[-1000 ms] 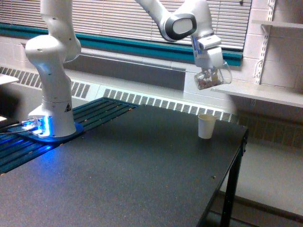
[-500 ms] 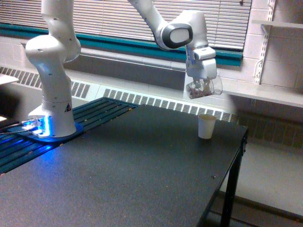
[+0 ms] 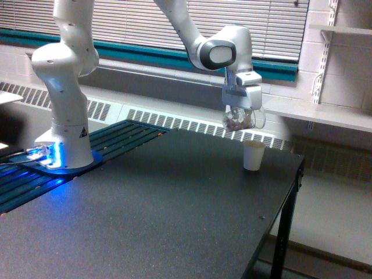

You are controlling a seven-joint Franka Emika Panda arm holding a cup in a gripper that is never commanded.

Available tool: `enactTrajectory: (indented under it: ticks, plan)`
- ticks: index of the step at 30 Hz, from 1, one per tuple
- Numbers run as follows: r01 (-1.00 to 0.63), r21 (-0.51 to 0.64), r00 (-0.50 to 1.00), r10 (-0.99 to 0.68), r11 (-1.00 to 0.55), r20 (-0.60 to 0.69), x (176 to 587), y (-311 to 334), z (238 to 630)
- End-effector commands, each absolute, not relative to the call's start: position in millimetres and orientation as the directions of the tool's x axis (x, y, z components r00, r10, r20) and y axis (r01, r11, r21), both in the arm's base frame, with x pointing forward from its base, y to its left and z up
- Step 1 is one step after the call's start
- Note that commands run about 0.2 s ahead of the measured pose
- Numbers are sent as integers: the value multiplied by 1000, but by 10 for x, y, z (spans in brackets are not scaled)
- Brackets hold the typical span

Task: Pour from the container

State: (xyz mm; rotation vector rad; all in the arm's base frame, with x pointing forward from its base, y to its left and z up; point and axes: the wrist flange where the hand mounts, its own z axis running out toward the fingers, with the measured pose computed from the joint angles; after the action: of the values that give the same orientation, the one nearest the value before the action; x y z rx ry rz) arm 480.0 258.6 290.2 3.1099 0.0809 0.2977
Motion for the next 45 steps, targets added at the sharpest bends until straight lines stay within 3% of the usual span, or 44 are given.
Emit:
enactTrajectory:
  ticks: [1, 45]
  plan:
    - [89, 56, 981, 97, -994, 165, 4770, 2669, 2815]
    - [178, 215, 975, 202, -960, 95, 4890, 2755, 2615]
